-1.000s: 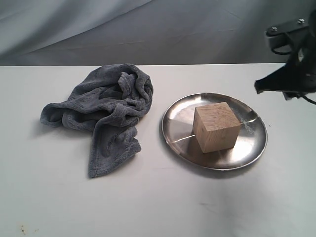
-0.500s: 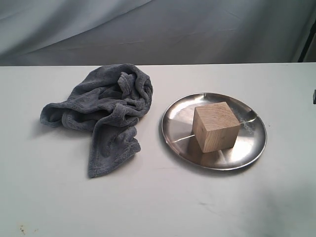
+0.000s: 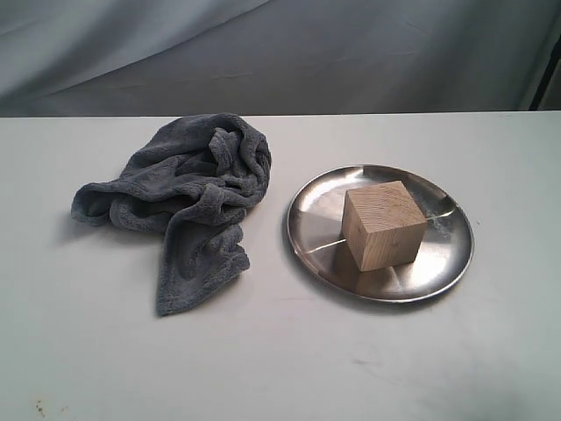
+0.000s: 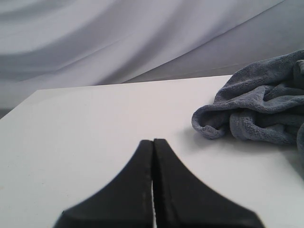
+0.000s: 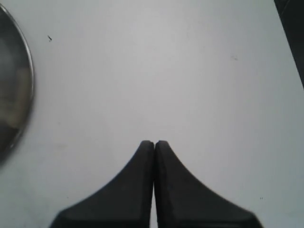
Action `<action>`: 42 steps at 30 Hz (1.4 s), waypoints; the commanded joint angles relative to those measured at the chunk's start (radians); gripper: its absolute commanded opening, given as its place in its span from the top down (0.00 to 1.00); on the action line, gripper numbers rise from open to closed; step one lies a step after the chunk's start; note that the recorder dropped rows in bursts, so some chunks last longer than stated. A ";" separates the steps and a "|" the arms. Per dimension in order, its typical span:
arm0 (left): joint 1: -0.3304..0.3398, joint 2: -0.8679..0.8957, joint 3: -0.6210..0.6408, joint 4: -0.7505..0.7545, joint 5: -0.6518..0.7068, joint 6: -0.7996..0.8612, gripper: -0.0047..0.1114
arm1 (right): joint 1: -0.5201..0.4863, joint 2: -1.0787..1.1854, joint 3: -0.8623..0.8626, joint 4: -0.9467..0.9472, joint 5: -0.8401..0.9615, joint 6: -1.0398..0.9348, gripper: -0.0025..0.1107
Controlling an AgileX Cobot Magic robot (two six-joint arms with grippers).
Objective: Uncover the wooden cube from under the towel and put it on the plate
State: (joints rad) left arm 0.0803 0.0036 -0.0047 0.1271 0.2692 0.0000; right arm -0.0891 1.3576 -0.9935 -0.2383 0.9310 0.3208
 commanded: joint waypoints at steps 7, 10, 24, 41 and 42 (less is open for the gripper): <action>-0.003 -0.004 0.005 -0.011 -0.002 0.000 0.96 | -0.002 -0.326 0.223 0.032 -0.138 0.001 0.98; -0.003 -0.004 0.005 -0.011 -0.002 0.000 0.96 | -0.002 -0.482 0.292 0.032 -0.164 0.001 0.98; -0.003 -0.004 0.005 -0.011 -0.002 0.000 0.96 | -0.002 -1.041 0.381 0.141 -0.113 0.001 0.98; -0.003 -0.004 0.005 -0.009 -0.002 0.000 0.96 | 0.000 -1.358 0.428 0.315 -0.192 -0.142 0.98; -0.003 -0.004 0.005 -0.009 -0.002 0.000 0.96 | 0.000 -1.358 0.485 0.315 -0.293 -0.142 0.98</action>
State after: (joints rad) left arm 0.0803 0.0036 -0.0047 0.1271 0.2717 0.0000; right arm -0.0891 0.0014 -0.5736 0.0771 0.7714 0.1942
